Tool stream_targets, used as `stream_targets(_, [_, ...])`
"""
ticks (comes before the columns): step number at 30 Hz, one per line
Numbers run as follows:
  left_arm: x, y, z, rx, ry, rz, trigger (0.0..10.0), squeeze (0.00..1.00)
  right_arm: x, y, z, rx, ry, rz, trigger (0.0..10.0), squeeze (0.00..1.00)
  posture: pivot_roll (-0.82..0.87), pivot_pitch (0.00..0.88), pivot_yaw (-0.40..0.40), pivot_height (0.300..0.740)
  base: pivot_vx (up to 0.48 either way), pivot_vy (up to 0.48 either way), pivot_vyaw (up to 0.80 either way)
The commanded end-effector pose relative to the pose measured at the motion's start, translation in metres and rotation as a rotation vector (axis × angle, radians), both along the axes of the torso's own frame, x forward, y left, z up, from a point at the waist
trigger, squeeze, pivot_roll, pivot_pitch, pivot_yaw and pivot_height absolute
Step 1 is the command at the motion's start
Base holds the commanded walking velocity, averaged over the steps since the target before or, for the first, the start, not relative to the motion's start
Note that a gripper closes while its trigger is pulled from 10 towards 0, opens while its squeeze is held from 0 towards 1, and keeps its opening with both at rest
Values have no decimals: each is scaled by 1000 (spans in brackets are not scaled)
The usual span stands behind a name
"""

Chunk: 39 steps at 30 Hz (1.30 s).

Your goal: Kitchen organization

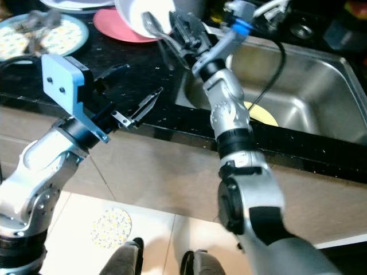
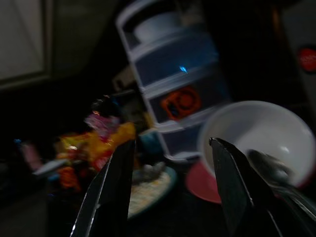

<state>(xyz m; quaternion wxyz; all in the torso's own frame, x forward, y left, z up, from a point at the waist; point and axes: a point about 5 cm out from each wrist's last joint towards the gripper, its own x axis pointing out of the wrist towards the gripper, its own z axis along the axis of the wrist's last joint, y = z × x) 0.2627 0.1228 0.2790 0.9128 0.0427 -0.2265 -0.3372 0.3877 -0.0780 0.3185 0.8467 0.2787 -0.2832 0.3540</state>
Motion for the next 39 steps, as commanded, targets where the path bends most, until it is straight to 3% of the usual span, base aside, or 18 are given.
stream_targets(1, [-6, -3, -4, -45, 35, -109, 10000, 0, -4, -10, 0, 38, -23, 15, 10000, 0, 242, 92, -104, 740, 0, 0, 0])
stream_targets(2, [-6, -3, -4, -45, 35, -109, 10000, 0, -4, -10, 0, 38, -23, 15, 10000, 0, 242, 92, -104, 740, 0, 0, 0])
stream_targets(3, [-10, -2, -7, -60, 60, -175, 10000, 0, -7, -11, 0, 59, -40, 46, 10000, 0, 240, 90, -103, 740, 0, 0, 0])
stream_targets(6, [-31, 3, -24, -61, 167, -431, 10000, 0, -37, -18, -4, 125, -170, 302, 10000, 0, 235, 87, -96, 740, 0, 0, 0])
stream_targets(9, [-38, 4, -31, -46, 199, -500, 10000, 0, -45, -21, -8, 124, -203, 371, 10000, 0, 232, 86, -94, 740, 0, 0, 0])
stream_targets(12, [-59, 7, -66, 46, 357, -675, 10000, 0, -73, -27, -31, 17, -257, 531, 10000, 0, 211, 83, -88, 740, 0, 0, 0])
stream_targets(14, [-59, 7, -66, 46, 357, -675, 10000, 0, -73, -27, -31, 17, -257, 531, 10000, 0, 211, 83, -88, 740, 0, 0, 0])
stream_targets(15, [-61, 8, -75, 71, 395, -691, 10000, 0, -80, -27, -37, -20, -262, 565, 10000, 0, 210, 82, -89, 740, 0, 0, 0])
stream_targets(16, [-57, 10, -86, 74, 432, -654, 10000, 0, -89, -28, -50, -84, -249, 601, 10000, 0, 204, 81, -87, 740, 0, 0, 0])
stream_targets(18, [-57, 10, -86, 74, 432, -654, 10000, 0, -89, -28, -50, -84, -249, 601, 10000, 0, 204, 81, -87, 740, 0, 0, 0])
stream_targets(21, [-46, 18, -103, 49, 482, -554, 10000, 0, -107, -38, -79, -186, -176, 689, 10000, 0, 202, 79, -90, 740, 0, 0, 0])
stream_targets(22, [-46, 18, -103, 49, 482, -554, 10000, 0, -107, -38, -79, -186, -176, 689, 10000, 0, 202, 79, -90, 740, 0, 0, 0])
stream_targets(23, [-40, 29, -123, 33, 554, -472, 10000, 0, -126, -51, -108, -256, -62, 780, 10000, 0, 193, 80, -87, 740, 0, 0, 0])
stream_targets(24, [-40, 33, -132, 34, 587, -450, 10000, 0, -134, -57, -121, -280, -9, 813, 10000, 0, 184, 81, -89, 740, 0, 0, 0])
stream_targets(28, [-41, 36, -142, 42, 623, -432, 10000, 0, -144, -64, -136, -313, 54, 847, 10000, 0, 182, 81, -88, 740, 0, 0, 0])
stream_targets(30, [-42, 43, -164, 101, 694, -393, 10000, 0, -160, -75, -168, -407, 202, 884, 10000, 0, 171, 83, -89, 740, 0, 0, 0])
stream_targets(33, [-43, 49, -187, 166, 764, -347, 10000, 0, -172, -84, -192, -458, 311, 905, 10000, 0, 163, 83, -87, 740, 0, 0, 0])
stream_targets(39, [-52, 55, -222, 250, 866, -328, 10000, 0, -192, -92, -219, -561, 458, 963, 10000, 0, 149, 85, -86, 740, 0, 0, 0])
